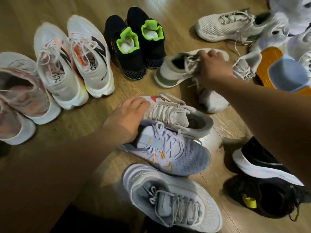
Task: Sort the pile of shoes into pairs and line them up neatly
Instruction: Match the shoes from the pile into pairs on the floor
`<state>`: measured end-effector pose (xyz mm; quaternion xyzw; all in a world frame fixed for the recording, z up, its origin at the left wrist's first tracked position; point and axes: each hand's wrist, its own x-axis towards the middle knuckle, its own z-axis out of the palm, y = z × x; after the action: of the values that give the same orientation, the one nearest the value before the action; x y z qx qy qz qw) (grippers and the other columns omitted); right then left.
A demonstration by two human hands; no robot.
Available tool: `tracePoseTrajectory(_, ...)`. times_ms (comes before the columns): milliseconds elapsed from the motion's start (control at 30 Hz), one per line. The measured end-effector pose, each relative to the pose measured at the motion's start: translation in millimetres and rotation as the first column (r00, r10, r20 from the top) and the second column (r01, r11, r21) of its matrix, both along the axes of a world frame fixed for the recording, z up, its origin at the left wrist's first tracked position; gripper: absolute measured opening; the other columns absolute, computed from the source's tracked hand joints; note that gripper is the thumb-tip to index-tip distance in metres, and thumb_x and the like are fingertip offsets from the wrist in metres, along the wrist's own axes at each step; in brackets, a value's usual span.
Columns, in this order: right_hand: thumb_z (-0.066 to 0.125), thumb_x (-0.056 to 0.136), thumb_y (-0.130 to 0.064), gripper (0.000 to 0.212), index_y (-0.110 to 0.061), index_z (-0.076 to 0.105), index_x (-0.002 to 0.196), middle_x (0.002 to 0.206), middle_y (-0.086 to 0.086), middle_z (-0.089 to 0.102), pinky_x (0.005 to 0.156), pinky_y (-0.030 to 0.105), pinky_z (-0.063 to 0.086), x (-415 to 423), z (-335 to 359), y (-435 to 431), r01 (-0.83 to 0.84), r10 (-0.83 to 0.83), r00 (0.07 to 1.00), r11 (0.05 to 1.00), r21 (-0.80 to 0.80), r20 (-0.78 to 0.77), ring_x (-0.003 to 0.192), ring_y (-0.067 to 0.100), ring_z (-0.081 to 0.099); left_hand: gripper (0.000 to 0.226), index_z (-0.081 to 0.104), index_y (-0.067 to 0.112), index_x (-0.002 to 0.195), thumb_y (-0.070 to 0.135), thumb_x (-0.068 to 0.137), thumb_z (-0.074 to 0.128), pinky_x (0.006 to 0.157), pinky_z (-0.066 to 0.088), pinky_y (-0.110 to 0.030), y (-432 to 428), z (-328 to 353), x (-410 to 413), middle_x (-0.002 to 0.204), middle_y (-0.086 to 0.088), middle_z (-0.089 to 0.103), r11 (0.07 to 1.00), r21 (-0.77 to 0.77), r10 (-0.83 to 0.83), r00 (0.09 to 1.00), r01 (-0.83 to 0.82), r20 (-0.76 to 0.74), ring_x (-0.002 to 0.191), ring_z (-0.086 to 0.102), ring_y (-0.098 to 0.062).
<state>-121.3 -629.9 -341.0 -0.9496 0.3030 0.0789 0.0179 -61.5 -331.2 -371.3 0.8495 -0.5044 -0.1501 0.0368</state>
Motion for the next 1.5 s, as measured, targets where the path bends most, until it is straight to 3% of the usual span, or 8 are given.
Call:
tracePoseTrajectory(267, 0.064, 0.081, -0.040, 0.071, -0.028, 0.031, 0.142, 0.147, 0.018, 0.034, 0.111, 0.057, 0.023, -47.8, 17.3, -48.7, 0.232, -0.203, 0.963, 0.959, -0.161, 0.177, 0.140, 0.037, 0.027, 0.045, 0.047, 0.018, 0.109, 0.008, 0.068, 0.063, 0.095, 0.038, -0.038, 1.2, 7.7, -3.7, 0.117, -0.004, 0.041, 0.999, -0.045, -0.002, 0.997, 0.005, 0.083, 0.116, 0.037, -0.026)
tracePoseTrajectory(367, 0.065, 0.077, -0.064, 0.072, -0.011, 0.048, 0.123, 0.122, 0.022, 0.057, 0.088, 0.045, 0.046, -81.0, 22.6, -71.3, 0.510, -0.513, 0.853, 0.858, 0.055, 0.092, 0.115, 0.041, 0.053, 0.036, 0.055, 0.024, 0.102, 0.009, 0.070, 0.061, 0.091, 0.035, -0.039, 1.0, 8.3, -3.3, 0.113, -0.001, 0.045, 0.998, -0.026, -0.048, 0.993, 0.052, 0.112, 0.110, 0.038, -0.025)
tracePoseTrajectory(533, 0.062, 0.087, -0.055, 0.051, -0.006, 0.055, 0.077, 0.067, 0.014, 0.055, 0.056, 0.034, 0.042, -104.2, 35.1, -63.8, 0.361, -0.360, 0.931, 0.932, -0.020, 0.063, 0.066, 0.033, 0.053, 0.041, 0.072, 0.033, 0.092, 0.012, 0.057, 0.073, 0.097, 0.037, -0.046, 2.3, 7.8, 2.0, 0.136, -0.004, 0.051, 0.979, -0.060, -0.189, 0.977, 0.195, 0.098, 0.121, 0.041, -0.026)
tracePoseTrajectory(667, 0.067, 0.085, -0.053, 0.047, -0.013, 0.050, 0.104, 0.099, 0.012, 0.062, 0.081, 0.049, 0.053, -126.4, 18.1, -48.4, 0.519, -0.574, 0.813, 0.788, 0.331, 0.093, 0.089, 0.031, 0.061, 0.054, 0.049, 0.050, 0.130, 0.022, 0.085, 0.058, 0.121, 0.008, -0.040, 1.7, 9.7, 8.0, 0.162, 0.007, -0.014, 0.972, 0.109, -0.209, 0.978, 0.208, -0.003, 0.150, -0.004, -0.016)
tracePoseTrajectory(933, 0.068, 0.085, -0.033, 0.040, -0.025, 0.047, 0.118, 0.108, 0.007, 0.060, 0.079, 0.043, 0.054, -119.8, 38.5, -68.7, 0.565, -0.717, 0.609, 0.692, 0.450, 0.339, 0.093, 0.027, 0.061, 0.084, 0.004, 0.054, 0.148, 0.023, 0.088, 0.053, 0.111, 0.028, -0.028, -5.0, 16.6, 3.5, 0.161, 0.009, -0.016, 0.962, 0.229, -0.140, 0.988, 0.151, -0.062, 0.143, 0.008, -0.022)
tracePoseTrajectory(1100, 0.061, 0.082, -0.034, 0.027, -0.043, 0.044, 0.101, 0.106, 0.011, 0.066, 0.071, 0.048, 0.058, -148.4, 68.0, -71.0, 0.473, -0.589, 0.750, 0.795, 0.380, 0.301, 0.088, 0.033, 0.066, 0.092, -0.010, 0.047, 0.150, 0.021, 0.086, 0.051, 0.103, 0.036, -0.032, -11.9, 16.7, 0.0, 0.161, 0.008, -0.014, 0.961, 0.266, -0.068, 0.997, 0.071, -0.019, 0.131, 0.019, -0.025)
tracePoseTrajectory(1233, 0.063, 0.093, -0.018, 0.025, -0.021, 0.045, 0.111, 0.100, 0.011, 0.062, 0.071, 0.041, 0.054, -137.9, 53.9, -8.2, 0.252, -0.396, 0.891, 0.837, 0.485, 0.221, 0.087, 0.025, 0.061, 0.093, -0.011, 0.049, 0.149, 0.022, 0.086, 0.053, 0.101, 0.036, -0.032, -10.1, 15.1, 0.4, 0.161, 0.008, -0.013, 0.965, 0.252, -0.075, 0.997, 0.074, -0.007, 0.129, 0.020, -0.023)
tracePoseTrajectory(1500, 0.057, 0.096, -0.009, 0.062, -0.040, 0.029, 0.142, 0.104, 0.004, 0.063, 0.066, 0.031, 0.060, -69.0, 30.7, 64.5, -0.055, -0.219, 0.916, 0.761, 0.646, 0.336, 0.086, 0.016, 0.067, 0.093, -0.005, 0.054, 0.147, 0.033, 0.085, 0.062, 0.107, 0.034, -0.035, -2.7, 4.0, 3.8, 0.162, 0.005, -0.007, 0.983, 0.148, -0.113, 0.993, 0.110, 0.017, 0.136, 0.015, -0.024)
